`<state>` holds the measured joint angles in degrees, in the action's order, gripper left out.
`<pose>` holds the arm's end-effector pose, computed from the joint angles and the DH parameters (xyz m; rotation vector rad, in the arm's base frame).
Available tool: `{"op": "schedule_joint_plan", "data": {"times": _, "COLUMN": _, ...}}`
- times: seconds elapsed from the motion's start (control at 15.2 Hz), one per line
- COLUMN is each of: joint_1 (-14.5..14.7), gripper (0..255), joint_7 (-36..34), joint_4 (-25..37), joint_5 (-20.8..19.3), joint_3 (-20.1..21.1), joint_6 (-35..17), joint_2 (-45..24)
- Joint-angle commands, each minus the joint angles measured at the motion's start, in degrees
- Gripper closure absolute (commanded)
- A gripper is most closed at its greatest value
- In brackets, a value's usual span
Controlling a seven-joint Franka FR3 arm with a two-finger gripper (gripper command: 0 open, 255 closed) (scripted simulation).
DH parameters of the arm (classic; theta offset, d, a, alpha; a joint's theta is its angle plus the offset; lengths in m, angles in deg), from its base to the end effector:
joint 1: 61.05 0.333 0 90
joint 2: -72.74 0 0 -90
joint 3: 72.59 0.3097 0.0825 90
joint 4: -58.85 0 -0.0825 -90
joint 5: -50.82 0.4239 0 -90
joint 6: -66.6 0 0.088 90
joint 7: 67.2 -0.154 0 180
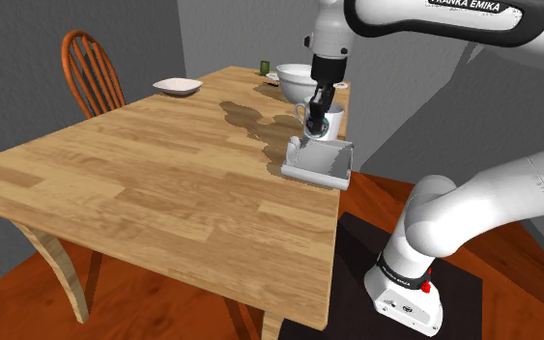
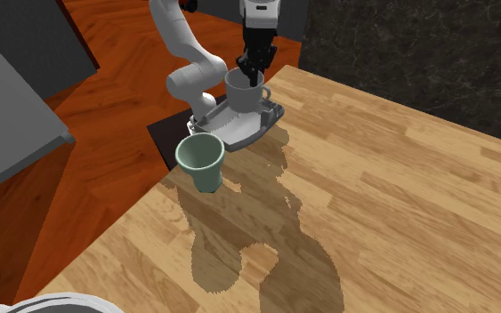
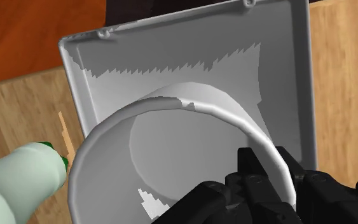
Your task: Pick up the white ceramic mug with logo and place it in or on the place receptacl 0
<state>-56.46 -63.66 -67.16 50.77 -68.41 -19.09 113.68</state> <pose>0.3597 0.0610 0.5858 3.0783 0.3045 0.0175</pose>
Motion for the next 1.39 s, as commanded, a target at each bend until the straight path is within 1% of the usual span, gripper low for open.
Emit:
{"op": "schedule_joint_plan", "data": {"times": 0.0, "joint_1": 0.0, "gripper": 255, "joint_7": 0.1, "joint_4": -2.2, "joint_5": 0.0, "joint_3": -0.1, "joint_6": -1.6, "joint_2": 0.6}}
{"op": "schedule_joint_plan", "data": {"times": 0.53, "joint_1": 0.0, "gripper": 255, "joint_7": 0.1, "joint_4": -2.2, "joint_5": 0.0, "joint_3": -0.1, "joint_6": -1.6, "joint_2": 0.6}}
{"op": "schedule_joint_plan", "data": {"times": 0.59, "joint_1": 0.0, "gripper": 0, "joint_7": 0.1, "joint_4": -2.2, "joint_5": 0.0, "joint_3": -0.1, "joint_6": -1.6, "joint_2": 0.6}}
{"op": "schedule_joint_plan", "data": {"times": 0.92, "joint_1": 0.0, "gripper": 0, "joint_7": 0.1, "joint_4": -2.2, "joint_5": 0.0, "joint_3": -0.1, "joint_6": -1.6, "joint_2": 0.6}}
{"op": "schedule_joint_plan", "data": {"times": 1.19, "joint_1": -0.1, "gripper": 0, "joint_7": 0.0, "joint_4": 7.3, "joint_5": -0.1, "joint_3": 0.1, "joint_6": 5.0, "joint_2": -2.2}}
{"op": "schedule_joint_plan", "data": {"times": 1.32, "joint_1": -0.1, "gripper": 0, "joint_7": 0.0, "joint_4": 7.3, "joint_5": -0.1, "joint_3": 0.1, "joint_6": 5.0, "joint_2": -2.2}}
